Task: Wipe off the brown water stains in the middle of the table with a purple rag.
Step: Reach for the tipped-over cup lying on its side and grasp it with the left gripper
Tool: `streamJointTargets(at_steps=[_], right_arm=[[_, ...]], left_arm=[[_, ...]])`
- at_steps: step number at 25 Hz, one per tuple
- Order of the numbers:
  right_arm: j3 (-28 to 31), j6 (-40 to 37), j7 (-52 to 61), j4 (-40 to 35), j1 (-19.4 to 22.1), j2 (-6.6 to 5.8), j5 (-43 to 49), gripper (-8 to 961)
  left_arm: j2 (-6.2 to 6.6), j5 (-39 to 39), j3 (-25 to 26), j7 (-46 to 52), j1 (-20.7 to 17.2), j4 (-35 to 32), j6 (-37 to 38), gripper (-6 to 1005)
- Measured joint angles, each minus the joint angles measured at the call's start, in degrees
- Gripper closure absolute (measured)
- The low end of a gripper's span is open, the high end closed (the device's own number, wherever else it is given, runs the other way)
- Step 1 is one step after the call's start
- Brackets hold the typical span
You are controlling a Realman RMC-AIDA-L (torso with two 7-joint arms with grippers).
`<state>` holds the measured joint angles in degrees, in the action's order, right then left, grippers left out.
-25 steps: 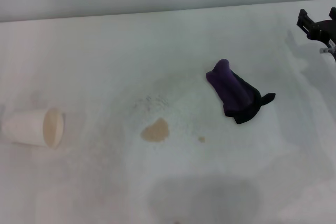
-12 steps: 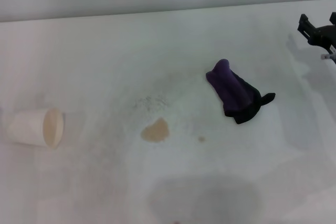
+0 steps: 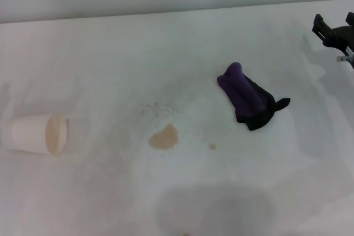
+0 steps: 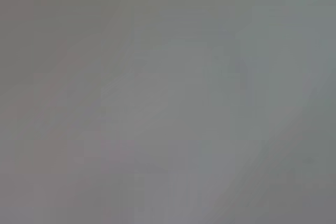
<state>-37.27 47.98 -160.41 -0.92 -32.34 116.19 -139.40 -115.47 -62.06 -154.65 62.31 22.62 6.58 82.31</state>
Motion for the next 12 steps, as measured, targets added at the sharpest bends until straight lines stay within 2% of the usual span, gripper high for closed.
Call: streamJointTargets(at_steps=[2, 6, 9, 10, 11, 12], right_arm=[[0.01, 0.01, 0.01, 0.07, -0.53, 0.00, 0.00, 122], [0.01, 0.01, 0.06, 0.08, -1.05, 0.00, 0.00, 122], [0.00, 0.01, 0.11, 0.08, -1.31, 0.00, 0.00, 122], [0.00, 0.01, 0.11, 0.07, -1.44, 0.00, 0.00, 122], [0.01, 0.00, 0.11, 0.07, -1.59, 0.00, 0.00, 122], [0.01, -0.01, 0.11, 0.08, -1.68, 0.00, 0.00, 122]], left_arm=[[0.68, 3.88, -0.75, 8.41, 2.10, 5.62, 2.17, 111], [2.61, 8.32, -7.07, 18.12, 5.63, 14.63, 7.20, 111], [4.79, 14.57, -8.37, 23.02, 8.67, 21.28, 11.71, 112], [6.20, 17.76, -8.36, 24.08, 10.28, 24.17, 13.88, 112], [6.52, 18.71, -8.37, 24.18, 10.65, 24.79, 14.46, 112], [7.72, 21.18, -8.37, 24.29, 12.02, 26.94, 16.14, 112]])
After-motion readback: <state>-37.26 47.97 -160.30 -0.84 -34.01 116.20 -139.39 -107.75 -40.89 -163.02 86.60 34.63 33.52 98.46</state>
